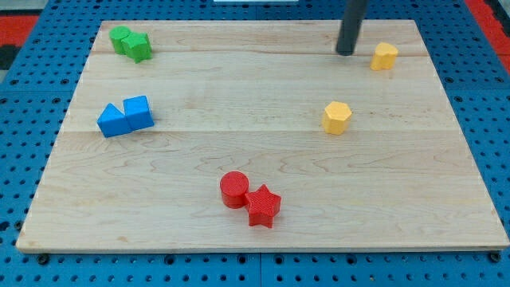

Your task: Move the yellow hexagon into the yellow heart

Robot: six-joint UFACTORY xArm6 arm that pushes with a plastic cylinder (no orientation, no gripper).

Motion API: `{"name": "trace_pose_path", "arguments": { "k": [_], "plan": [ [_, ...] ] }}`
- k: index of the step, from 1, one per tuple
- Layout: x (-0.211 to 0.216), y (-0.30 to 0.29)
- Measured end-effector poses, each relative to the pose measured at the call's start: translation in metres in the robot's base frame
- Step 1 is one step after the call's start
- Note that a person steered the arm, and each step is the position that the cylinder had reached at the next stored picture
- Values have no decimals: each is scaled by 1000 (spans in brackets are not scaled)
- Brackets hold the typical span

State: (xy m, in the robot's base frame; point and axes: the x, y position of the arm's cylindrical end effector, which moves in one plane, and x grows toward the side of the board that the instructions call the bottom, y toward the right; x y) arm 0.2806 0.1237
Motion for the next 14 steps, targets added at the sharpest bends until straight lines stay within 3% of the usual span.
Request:
{"name": "trace_pose_path", "arguments": {
  "k": [1,3,5,7,8,9,10,11,12,13,14],
  "plan": [
    [44,-44],
    [139,-69],
    [158,-20],
    [116,-6],
    [175,-16],
    [263,-22],
    [303,9],
    [213,19],
    [174,19],
    [167,21],
    [111,33]
  ]
}}
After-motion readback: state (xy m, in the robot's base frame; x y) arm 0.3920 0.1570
